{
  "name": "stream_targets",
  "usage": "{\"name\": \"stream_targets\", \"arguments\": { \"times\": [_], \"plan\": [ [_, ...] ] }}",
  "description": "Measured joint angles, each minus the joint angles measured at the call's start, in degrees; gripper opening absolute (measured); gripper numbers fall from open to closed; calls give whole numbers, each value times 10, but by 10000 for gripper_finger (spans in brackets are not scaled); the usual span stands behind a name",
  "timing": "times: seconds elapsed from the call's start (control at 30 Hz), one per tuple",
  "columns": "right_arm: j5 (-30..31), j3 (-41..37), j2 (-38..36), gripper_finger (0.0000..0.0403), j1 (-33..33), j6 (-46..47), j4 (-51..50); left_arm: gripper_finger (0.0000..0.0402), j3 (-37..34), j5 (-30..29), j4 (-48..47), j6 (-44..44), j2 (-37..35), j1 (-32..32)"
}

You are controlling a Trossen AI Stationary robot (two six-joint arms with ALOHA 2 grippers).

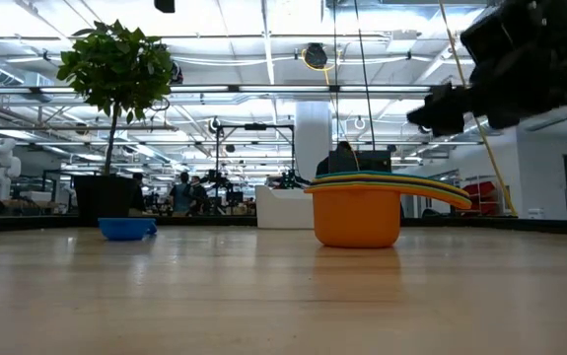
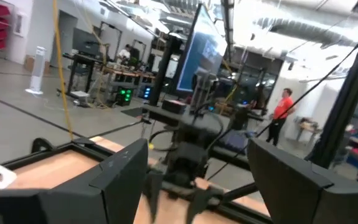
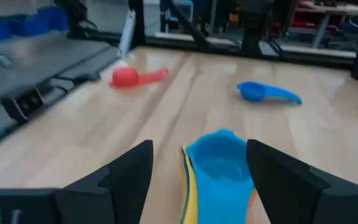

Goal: Nest measuring cups in basket
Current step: Stack the red measuring cup on top of the light blue measuring cup

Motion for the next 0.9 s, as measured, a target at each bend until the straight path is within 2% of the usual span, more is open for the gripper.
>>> {"name": "stream_targets", "arguments": {
  "times": [0.13, 0.27, 0.33, 0.47, 0.57, 0.63, 0.73, 0.9],
  "plan": [
    [-13, 25, -52, 251, 0, 6, -77, 273, 3, -15, -10, 18, 0, -3],
    [-12, 79, -100, 251, -5, 8, -235, 273, 38, -17, -55, 36, 0, -20],
    [-10, 118, -118, 251, -9, -1, -323, 273, 76, -27, -147, 23, 0, -32],
    [17, 196, -144, 251, -16, -19, -458, 273, 194, -73, -411, -56, 23, -55],
    [62, 237, -162, 251, -19, -39, -517, 273, 279, -59, -585, -117, 61, -72],
    [93, 250, -176, 251, -19, -49, -545, 273, 325, -33, -685, -181, 81, -84],
    [111, 252, -205, 251, -19, -49, -583, 273, 370, 5, -801, -328, 94, -97],
    [113, 252, -247, 251, -19, -32, -638, 273, 362, 102, -917, -618, 98, -111]
  ]
}}
